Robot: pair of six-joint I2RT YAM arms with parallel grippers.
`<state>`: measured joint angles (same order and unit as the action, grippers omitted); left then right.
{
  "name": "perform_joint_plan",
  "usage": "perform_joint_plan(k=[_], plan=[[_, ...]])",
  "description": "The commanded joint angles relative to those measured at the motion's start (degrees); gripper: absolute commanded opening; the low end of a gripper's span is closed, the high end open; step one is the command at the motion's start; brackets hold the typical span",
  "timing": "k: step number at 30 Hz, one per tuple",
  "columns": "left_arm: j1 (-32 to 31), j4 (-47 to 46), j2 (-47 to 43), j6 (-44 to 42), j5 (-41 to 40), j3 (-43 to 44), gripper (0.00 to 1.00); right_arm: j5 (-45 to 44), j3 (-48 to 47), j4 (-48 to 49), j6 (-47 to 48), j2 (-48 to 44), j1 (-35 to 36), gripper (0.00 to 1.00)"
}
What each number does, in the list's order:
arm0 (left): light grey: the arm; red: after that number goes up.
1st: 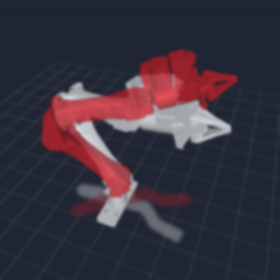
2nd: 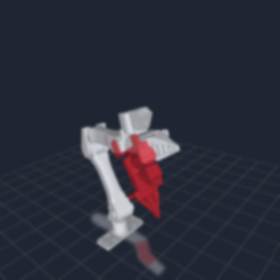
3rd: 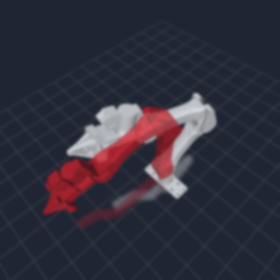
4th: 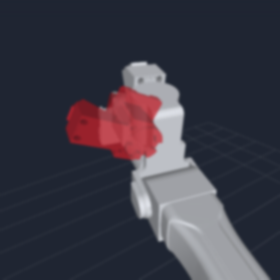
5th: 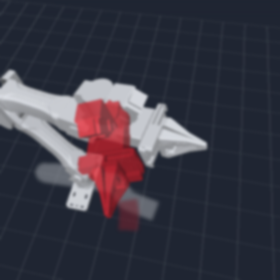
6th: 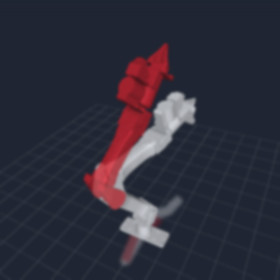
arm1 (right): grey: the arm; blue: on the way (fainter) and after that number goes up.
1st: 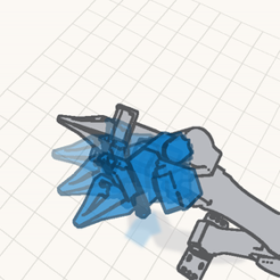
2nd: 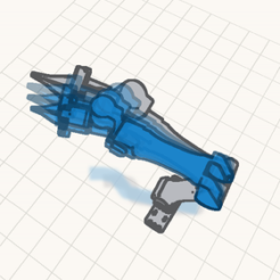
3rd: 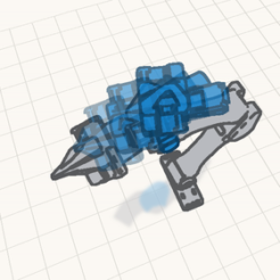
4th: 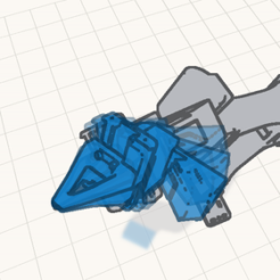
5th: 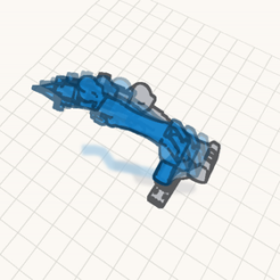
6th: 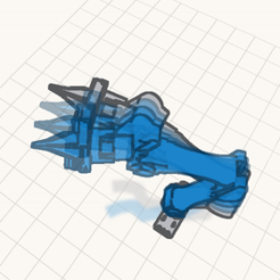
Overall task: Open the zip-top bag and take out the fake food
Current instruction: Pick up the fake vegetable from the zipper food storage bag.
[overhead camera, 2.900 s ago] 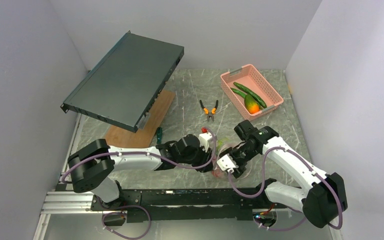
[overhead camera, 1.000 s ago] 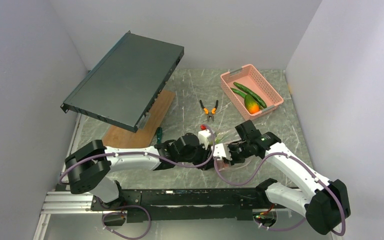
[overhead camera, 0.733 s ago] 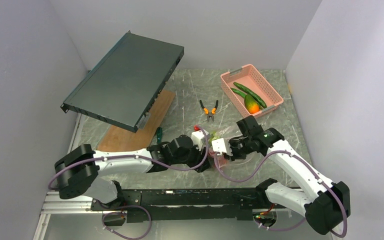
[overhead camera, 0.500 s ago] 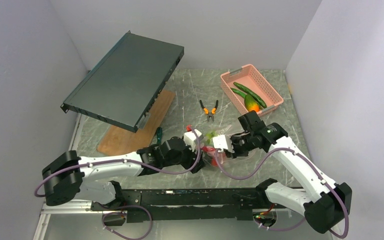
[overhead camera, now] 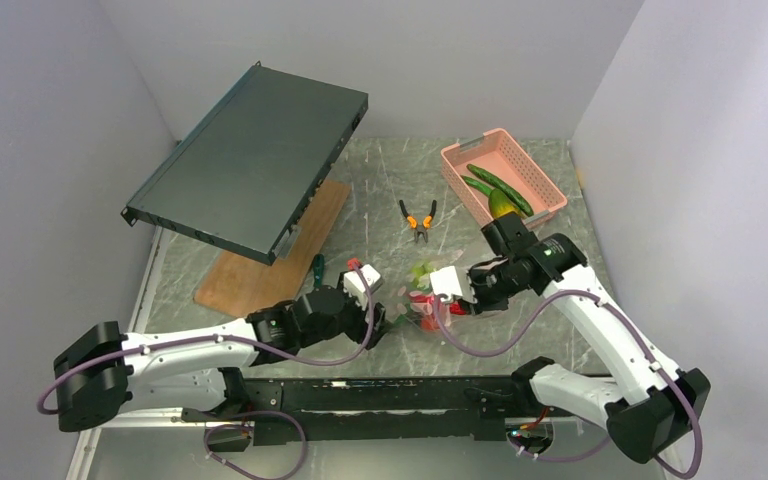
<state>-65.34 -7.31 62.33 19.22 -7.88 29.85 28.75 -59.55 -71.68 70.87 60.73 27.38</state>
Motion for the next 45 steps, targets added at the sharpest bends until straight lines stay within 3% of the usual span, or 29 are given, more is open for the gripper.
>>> perform_joint_plan(k=[1,8,19,29,35,45], plan=[[-0.31,-4.69,-3.61,-1.14,-2.54,-1.75,0.78,-3.08,-3.53,-3.03,0.82,-2.53,-0.86,0.0],[-0.33,-8.34,-7.13,1.61,-4.14,-5.04,0.99,-2.59,-7.33,-6.37,1.58,-4.9,-3.73,0.0],[0.13,-6.54,-9.99,0.99,-2.76,-4.62,1.0,-3.37,-10.28,-13.96,4.52,-8.18,-10.4,0.0],[0.13,-5.27,-7.26,-1.16,-0.34,-2.1,1.0,-4.17,-9.74,-14.45,-0.15,-14.77,-11.47,0.0],[-1.41,-7.56,-3.92,-9.17,4.75,2.14,1.0,-5.02,-8.29,-14.4,-2.6,-17.83,-13.06,0.0],[-16.09,-18.99,2.96,-37.13,-4.48,5.38,1.0,-2.86,-7.32,-14.53,-5.83,-21.65,-17.15,0.0]])
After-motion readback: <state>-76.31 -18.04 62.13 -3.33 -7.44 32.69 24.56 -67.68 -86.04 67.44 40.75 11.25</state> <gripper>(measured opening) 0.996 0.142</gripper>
